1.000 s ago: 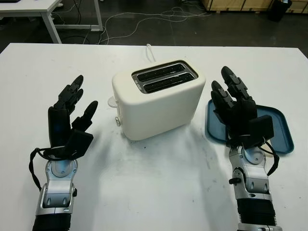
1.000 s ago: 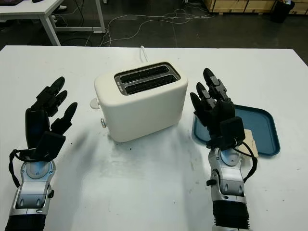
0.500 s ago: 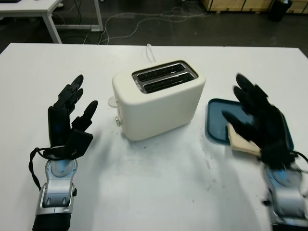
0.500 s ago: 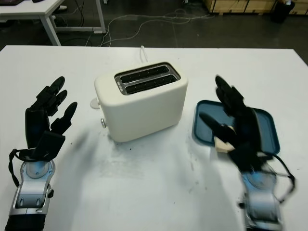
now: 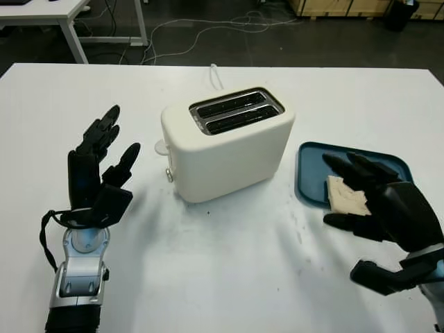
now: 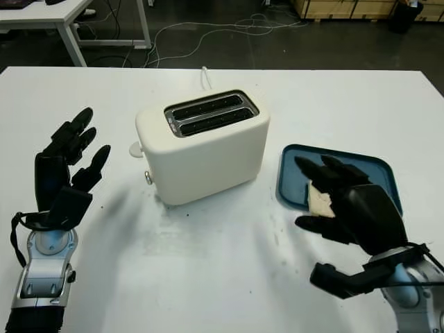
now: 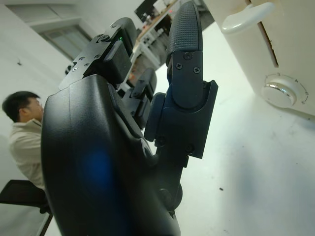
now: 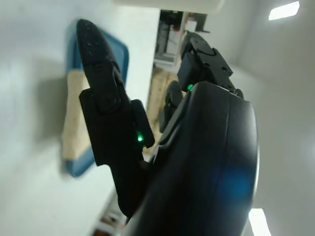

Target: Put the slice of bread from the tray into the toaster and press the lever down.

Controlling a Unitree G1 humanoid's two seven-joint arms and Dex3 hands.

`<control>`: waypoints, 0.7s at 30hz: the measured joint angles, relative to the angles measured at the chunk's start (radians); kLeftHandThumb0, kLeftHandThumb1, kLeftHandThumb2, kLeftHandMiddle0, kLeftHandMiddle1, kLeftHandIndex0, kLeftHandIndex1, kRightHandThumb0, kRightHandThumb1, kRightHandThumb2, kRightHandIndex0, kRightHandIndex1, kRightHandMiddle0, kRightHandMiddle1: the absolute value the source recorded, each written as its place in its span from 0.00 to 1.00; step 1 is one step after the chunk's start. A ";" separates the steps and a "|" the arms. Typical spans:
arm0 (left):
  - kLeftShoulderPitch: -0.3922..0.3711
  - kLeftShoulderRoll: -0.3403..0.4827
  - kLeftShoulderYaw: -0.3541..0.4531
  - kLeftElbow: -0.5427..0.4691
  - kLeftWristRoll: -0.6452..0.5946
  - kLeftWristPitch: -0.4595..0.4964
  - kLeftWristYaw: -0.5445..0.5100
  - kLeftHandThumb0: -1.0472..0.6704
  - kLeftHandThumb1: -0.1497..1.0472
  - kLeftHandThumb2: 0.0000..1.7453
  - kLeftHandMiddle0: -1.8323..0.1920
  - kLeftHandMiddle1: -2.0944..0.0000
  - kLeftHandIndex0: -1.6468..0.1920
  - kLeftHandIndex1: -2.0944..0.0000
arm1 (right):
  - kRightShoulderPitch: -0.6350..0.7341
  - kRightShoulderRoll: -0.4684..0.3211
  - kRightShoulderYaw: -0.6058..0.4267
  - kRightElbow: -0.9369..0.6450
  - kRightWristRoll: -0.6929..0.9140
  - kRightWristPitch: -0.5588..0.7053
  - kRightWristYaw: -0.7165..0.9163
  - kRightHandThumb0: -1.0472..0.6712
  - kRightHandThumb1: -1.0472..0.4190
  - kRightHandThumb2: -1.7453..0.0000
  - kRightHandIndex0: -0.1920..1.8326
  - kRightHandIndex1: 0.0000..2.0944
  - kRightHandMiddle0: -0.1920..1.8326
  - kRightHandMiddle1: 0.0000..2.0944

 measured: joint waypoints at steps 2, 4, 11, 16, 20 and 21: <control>-0.001 0.001 0.000 0.000 -0.001 0.000 -0.001 0.22 0.89 0.20 0.61 0.99 0.63 1.00 | 0.012 -0.002 0.015 -0.013 -0.088 0.030 -0.001 0.20 0.15 1.00 0.10 0.00 0.12 0.00; -0.002 0.002 0.001 0.000 -0.007 0.000 -0.003 0.22 0.89 0.20 0.61 0.99 0.63 1.00 | 0.021 -0.002 0.035 -0.012 -0.161 0.054 -0.003 0.20 0.16 1.00 0.10 0.00 0.11 0.00; -0.002 0.008 0.001 0.000 -0.010 0.000 -0.003 0.22 0.89 0.21 0.61 1.00 0.63 1.00 | 0.016 -0.002 0.108 0.054 -0.364 0.129 -0.066 0.27 0.16 1.00 0.09 0.00 0.10 0.00; -0.002 0.008 0.001 0.000 -0.014 0.000 -0.010 0.22 0.89 0.21 0.61 0.99 0.63 1.00 | -0.008 -0.002 0.140 0.146 -0.376 0.167 -0.130 0.27 0.16 1.00 0.09 0.00 0.09 0.00; -0.002 0.009 0.001 0.000 -0.012 0.000 -0.010 0.22 0.89 0.21 0.61 1.00 0.63 1.00 | -0.037 -0.001 0.164 0.208 -0.376 0.210 -0.196 0.30 0.14 0.99 0.09 0.00 0.09 0.00; -0.002 0.009 0.001 0.000 -0.013 0.000 -0.011 0.22 0.89 0.21 0.61 1.00 0.62 1.00 | -0.041 0.000 0.170 0.220 -0.377 0.227 -0.211 0.36 0.11 0.99 0.09 0.00 0.09 0.00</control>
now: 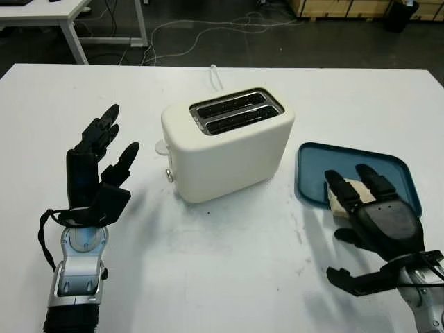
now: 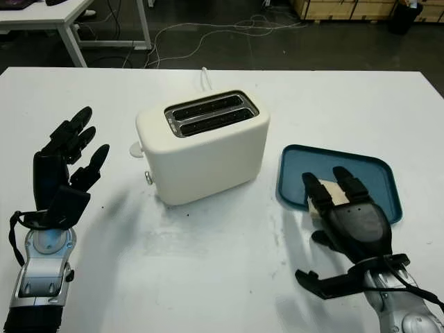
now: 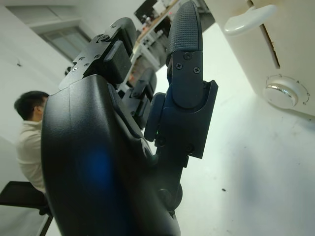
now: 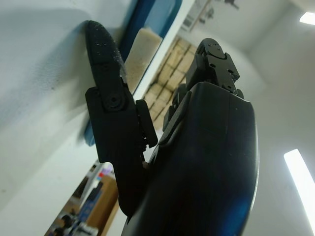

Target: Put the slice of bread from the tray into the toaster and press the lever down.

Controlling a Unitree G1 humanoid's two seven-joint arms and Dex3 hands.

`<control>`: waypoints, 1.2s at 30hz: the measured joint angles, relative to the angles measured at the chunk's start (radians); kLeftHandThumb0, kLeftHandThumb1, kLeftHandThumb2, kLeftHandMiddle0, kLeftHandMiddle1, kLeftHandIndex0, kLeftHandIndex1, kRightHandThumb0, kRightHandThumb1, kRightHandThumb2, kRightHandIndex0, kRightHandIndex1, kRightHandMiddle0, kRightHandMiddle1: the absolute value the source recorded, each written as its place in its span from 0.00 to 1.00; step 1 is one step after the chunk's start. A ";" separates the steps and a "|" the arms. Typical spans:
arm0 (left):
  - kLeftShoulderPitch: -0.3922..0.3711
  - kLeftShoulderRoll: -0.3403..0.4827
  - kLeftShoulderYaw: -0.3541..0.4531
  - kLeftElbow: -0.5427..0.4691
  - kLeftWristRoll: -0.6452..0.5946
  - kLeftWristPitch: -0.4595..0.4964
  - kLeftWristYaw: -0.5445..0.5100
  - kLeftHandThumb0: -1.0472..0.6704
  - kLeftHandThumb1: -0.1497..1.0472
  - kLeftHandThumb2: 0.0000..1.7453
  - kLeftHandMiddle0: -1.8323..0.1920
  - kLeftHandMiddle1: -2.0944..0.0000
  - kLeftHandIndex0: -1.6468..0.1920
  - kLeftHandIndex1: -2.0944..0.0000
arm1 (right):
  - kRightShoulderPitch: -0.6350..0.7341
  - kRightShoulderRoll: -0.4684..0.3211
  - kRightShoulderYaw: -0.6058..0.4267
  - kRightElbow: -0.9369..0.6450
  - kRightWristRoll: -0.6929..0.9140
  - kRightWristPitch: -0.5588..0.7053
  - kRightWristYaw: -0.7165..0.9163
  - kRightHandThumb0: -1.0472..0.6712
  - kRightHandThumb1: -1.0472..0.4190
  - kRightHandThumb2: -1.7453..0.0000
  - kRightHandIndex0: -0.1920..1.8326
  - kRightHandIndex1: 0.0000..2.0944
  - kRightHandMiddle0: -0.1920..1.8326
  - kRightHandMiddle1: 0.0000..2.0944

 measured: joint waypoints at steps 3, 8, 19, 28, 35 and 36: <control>0.000 0.001 0.001 0.000 -0.002 -0.004 -0.003 0.22 0.89 0.20 0.61 1.00 0.62 1.00 | -0.005 0.001 0.023 0.023 -0.018 0.052 -0.021 0.43 0.09 0.96 0.09 0.00 0.09 0.00; 0.000 0.001 0.001 0.000 -0.004 -0.005 -0.006 0.22 0.89 0.20 0.61 1.00 0.62 1.00 | -0.018 0.001 0.052 0.082 -0.036 0.100 -0.091 0.47 0.09 0.96 0.09 0.00 0.10 0.00; 0.000 0.001 0.008 0.000 -0.004 -0.006 -0.005 0.21 0.89 0.20 0.61 1.00 0.62 1.00 | -0.046 -0.008 0.103 0.100 -0.038 0.204 -0.059 0.47 0.09 0.96 0.10 0.53 0.11 0.31; 0.000 0.002 0.012 0.000 0.004 -0.008 -0.004 0.20 0.89 0.20 0.61 0.99 0.62 1.00 | -0.040 -0.071 0.121 0.102 -0.009 0.165 -0.136 0.35 0.09 0.85 0.87 0.83 0.43 0.83; 0.000 0.002 0.013 0.000 0.005 -0.008 -0.001 0.20 0.89 0.20 0.61 1.00 0.63 1.00 | -0.045 -0.095 0.146 0.111 -0.024 0.166 -0.169 0.35 0.09 0.80 0.87 0.83 0.38 0.83; 0.000 0.002 0.013 0.000 0.004 -0.008 -0.002 0.20 0.89 0.20 0.61 0.99 0.62 1.00 | -0.045 -0.095 0.147 0.113 -0.022 0.164 -0.179 0.35 0.09 0.81 0.87 0.83 0.38 0.83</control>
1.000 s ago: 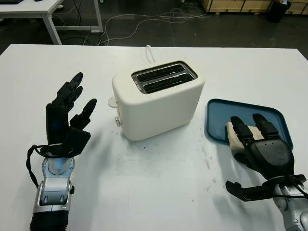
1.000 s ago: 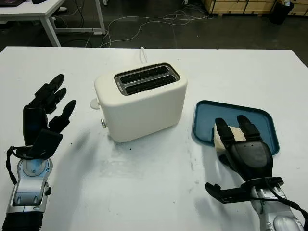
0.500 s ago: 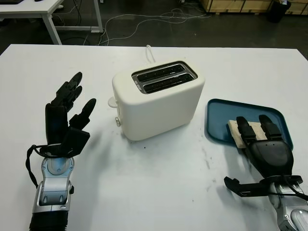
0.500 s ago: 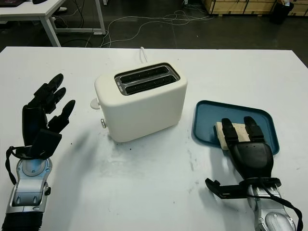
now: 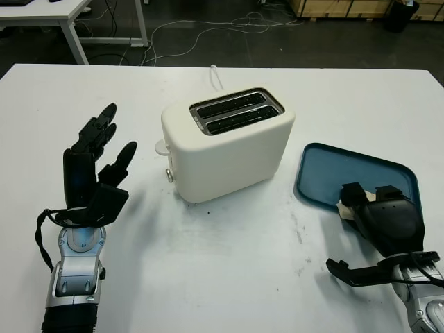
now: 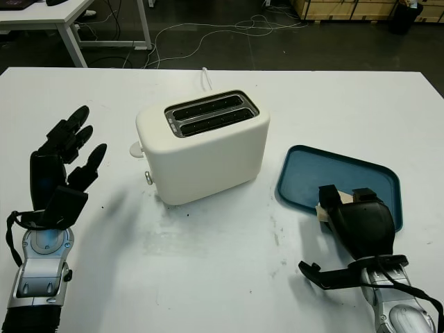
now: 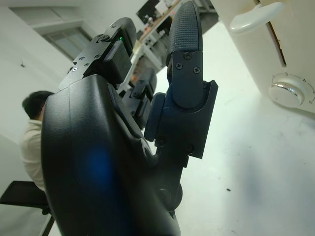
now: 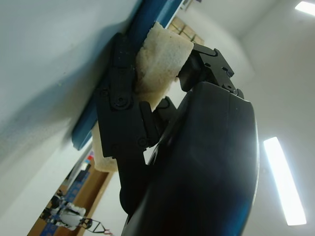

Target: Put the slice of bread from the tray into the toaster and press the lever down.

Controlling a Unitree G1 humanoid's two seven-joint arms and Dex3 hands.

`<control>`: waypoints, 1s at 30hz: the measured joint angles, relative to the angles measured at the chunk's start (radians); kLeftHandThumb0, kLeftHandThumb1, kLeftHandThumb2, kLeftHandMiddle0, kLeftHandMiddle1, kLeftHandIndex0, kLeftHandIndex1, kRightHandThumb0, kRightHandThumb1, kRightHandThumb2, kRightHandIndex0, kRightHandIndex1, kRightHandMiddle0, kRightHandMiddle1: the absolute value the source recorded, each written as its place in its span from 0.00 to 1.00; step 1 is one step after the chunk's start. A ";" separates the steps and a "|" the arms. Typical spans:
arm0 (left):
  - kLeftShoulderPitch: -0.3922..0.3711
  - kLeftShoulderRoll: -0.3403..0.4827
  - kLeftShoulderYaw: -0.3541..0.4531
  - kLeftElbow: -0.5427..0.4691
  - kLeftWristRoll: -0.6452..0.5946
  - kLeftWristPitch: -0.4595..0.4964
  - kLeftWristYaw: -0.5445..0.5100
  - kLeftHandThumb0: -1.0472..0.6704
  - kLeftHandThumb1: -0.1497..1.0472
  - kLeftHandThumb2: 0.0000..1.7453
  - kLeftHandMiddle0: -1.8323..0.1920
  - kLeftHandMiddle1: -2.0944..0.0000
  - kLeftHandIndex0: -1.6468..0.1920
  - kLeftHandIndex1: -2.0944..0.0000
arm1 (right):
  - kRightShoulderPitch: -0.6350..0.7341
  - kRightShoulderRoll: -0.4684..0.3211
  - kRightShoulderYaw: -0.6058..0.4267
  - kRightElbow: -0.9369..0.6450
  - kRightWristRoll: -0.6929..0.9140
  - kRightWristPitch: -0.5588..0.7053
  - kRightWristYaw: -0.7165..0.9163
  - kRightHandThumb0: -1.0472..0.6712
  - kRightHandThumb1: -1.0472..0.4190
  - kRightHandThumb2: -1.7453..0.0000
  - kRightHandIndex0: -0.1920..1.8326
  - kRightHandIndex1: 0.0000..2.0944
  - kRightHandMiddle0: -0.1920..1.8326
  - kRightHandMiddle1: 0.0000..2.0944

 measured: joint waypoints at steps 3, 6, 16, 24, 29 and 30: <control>0.000 0.000 0.000 0.000 0.000 0.000 0.000 0.20 0.89 0.20 0.61 1.00 0.62 1.00 | -0.004 -0.001 0.000 0.021 0.022 -0.025 -0.049 0.35 0.09 0.82 0.87 0.83 0.36 0.83; 0.000 0.000 0.000 0.000 -0.001 0.000 0.000 0.21 0.89 0.20 0.61 0.99 0.62 1.00 | -0.011 -0.004 0.000 0.037 0.032 -0.035 -0.068 0.35 0.09 0.83 0.87 0.83 0.35 0.83; 0.000 0.000 0.000 0.000 -0.003 -0.001 0.000 0.22 0.89 0.21 0.61 1.00 0.63 1.00 | -0.068 -0.033 -0.076 0.077 0.152 -0.134 -0.150 0.35 0.09 0.78 0.87 0.83 0.21 0.83; 0.000 0.000 0.000 0.000 0.000 -0.004 0.003 0.21 0.89 0.20 0.61 1.00 0.62 1.00 | -0.250 -0.111 -0.242 0.075 0.344 -0.241 -0.167 0.32 0.09 0.78 0.32 0.83 0.10 0.83; 0.000 -0.003 0.000 -0.001 0.000 -0.004 0.007 0.20 0.89 0.20 0.60 0.99 0.62 1.00 | -0.375 -0.156 -0.270 0.074 0.471 -0.293 -0.041 0.33 0.09 0.82 0.15 0.83 0.16 0.83; 0.000 -0.003 0.000 -0.002 0.002 -0.004 0.007 0.20 0.89 0.20 0.60 0.99 0.62 1.00 | -0.401 -0.161 -0.272 0.074 0.500 -0.297 -0.006 0.34 0.09 0.84 0.18 0.83 0.17 0.83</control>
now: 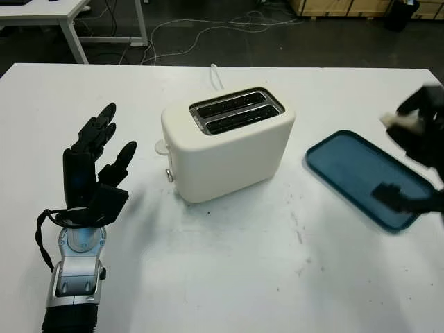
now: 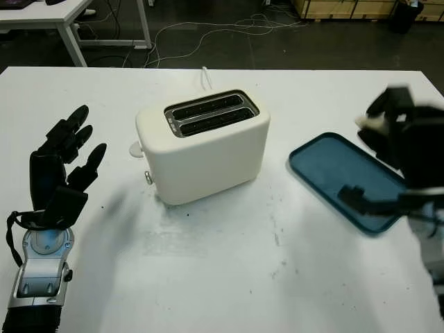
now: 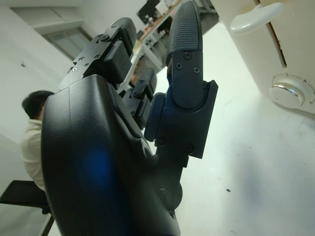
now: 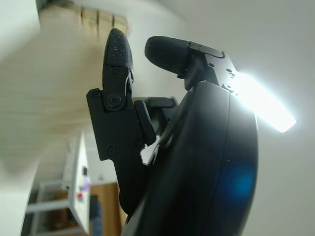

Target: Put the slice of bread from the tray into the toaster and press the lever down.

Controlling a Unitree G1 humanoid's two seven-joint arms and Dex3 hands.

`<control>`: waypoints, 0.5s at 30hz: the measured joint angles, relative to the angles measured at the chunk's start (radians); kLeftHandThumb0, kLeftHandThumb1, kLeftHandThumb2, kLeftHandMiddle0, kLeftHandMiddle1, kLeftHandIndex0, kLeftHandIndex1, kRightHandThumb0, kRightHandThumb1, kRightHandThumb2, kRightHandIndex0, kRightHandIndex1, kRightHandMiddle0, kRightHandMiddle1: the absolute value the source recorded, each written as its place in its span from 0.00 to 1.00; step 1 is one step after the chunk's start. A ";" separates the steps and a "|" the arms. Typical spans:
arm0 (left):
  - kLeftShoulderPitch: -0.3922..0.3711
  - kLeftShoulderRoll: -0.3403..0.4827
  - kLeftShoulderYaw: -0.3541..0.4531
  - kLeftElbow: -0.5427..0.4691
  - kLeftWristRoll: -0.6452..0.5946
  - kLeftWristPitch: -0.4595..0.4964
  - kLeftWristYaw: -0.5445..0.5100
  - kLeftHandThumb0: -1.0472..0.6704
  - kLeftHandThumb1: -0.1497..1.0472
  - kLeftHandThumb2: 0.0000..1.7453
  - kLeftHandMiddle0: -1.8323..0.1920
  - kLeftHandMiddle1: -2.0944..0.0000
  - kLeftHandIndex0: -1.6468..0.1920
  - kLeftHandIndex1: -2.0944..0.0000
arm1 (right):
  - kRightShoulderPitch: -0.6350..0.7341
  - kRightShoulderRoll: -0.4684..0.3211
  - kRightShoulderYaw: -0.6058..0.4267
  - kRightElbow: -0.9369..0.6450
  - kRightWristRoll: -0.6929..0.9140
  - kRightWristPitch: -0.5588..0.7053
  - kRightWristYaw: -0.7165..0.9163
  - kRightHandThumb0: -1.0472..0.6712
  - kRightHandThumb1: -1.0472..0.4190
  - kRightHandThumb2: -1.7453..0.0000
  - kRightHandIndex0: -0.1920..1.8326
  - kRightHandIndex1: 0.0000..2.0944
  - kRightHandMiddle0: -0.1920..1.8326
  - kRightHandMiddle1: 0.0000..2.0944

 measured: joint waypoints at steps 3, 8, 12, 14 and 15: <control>0.000 0.000 0.000 -0.001 0.000 0.000 0.003 0.20 0.89 0.20 0.60 0.99 0.62 1.00 | -0.066 -0.009 0.011 0.023 0.033 -0.029 0.058 0.39 0.09 0.90 0.20 0.83 0.18 0.83; 0.000 0.000 0.000 -0.003 -0.001 0.000 0.004 0.21 0.89 0.20 0.61 1.00 0.62 1.00 | -0.105 -0.008 0.069 0.047 0.033 -0.060 0.103 0.40 0.09 0.92 0.30 0.83 0.27 0.83; 0.000 0.000 0.000 -0.003 -0.002 0.000 0.004 0.21 0.89 0.20 0.60 1.00 0.62 1.00 | -0.137 -0.008 0.092 0.048 0.063 -0.063 0.203 0.40 0.09 0.89 0.39 0.83 0.31 0.79; 0.000 0.000 0.000 -0.003 -0.002 0.000 0.004 0.20 0.89 0.19 0.60 0.99 0.62 1.00 | -0.178 -0.009 0.092 0.056 0.121 -0.071 0.286 0.43 0.09 0.91 0.39 0.83 0.35 0.74; 0.000 0.000 0.000 -0.003 -0.002 0.000 0.004 0.20 0.89 0.19 0.60 0.99 0.62 1.00 | -0.206 -0.009 0.092 0.072 0.158 -0.084 0.316 0.45 0.09 0.91 0.38 0.83 0.36 0.73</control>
